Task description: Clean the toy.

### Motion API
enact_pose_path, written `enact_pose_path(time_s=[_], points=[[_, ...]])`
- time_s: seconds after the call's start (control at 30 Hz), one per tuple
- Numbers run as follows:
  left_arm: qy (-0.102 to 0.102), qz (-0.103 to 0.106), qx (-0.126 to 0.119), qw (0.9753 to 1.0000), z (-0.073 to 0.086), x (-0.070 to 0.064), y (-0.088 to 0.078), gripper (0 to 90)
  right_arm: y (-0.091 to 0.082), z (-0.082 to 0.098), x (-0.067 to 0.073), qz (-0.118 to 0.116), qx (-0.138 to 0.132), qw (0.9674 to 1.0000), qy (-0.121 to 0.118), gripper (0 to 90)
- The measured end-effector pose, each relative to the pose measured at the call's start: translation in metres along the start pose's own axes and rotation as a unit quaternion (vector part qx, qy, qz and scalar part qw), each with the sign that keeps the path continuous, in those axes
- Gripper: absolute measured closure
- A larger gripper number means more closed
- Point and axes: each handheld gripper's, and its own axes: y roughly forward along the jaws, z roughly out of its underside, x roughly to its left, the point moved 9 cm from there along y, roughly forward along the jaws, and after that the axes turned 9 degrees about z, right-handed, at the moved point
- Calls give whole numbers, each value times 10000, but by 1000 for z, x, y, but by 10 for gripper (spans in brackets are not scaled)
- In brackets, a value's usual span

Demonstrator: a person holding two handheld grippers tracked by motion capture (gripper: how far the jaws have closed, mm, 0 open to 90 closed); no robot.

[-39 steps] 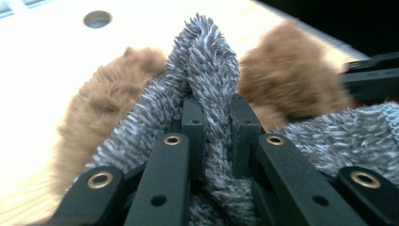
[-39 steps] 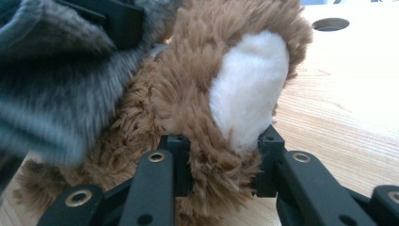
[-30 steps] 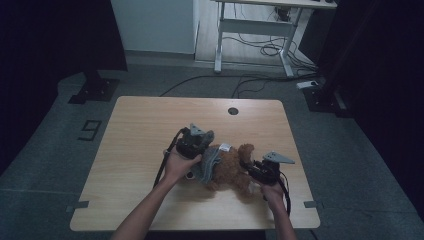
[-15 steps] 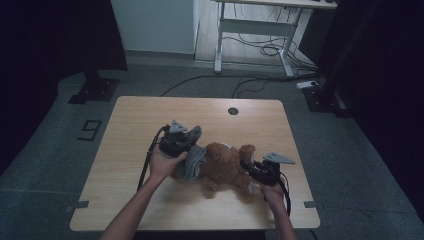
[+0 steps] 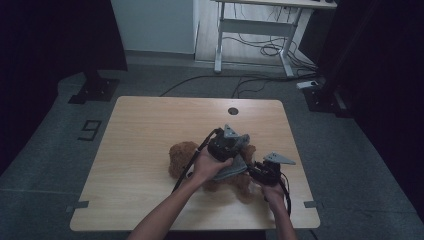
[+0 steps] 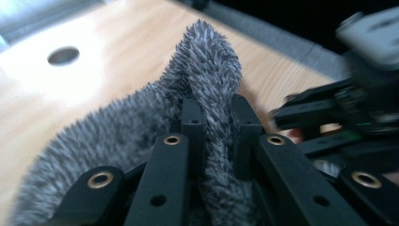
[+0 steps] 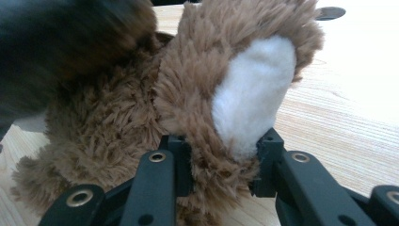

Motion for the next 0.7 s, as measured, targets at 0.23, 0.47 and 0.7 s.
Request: enact_pose_path(time_s=[0.23, 0.47, 0.7], points=[[-20, -151, 374, 9992, 17, 12, 14, 790, 2, 1, 1, -10, 41, 10000, -28, 683], [-190, -327, 357, 9986, 33, 35, -17, 791, 0, 1, 1, -37, 32, 10000, -1, 683], [-411, -406, 186, 9982, 53, 59, -51, 793, 3, 2, 2, -3, 65, 10000, 10, 685]])
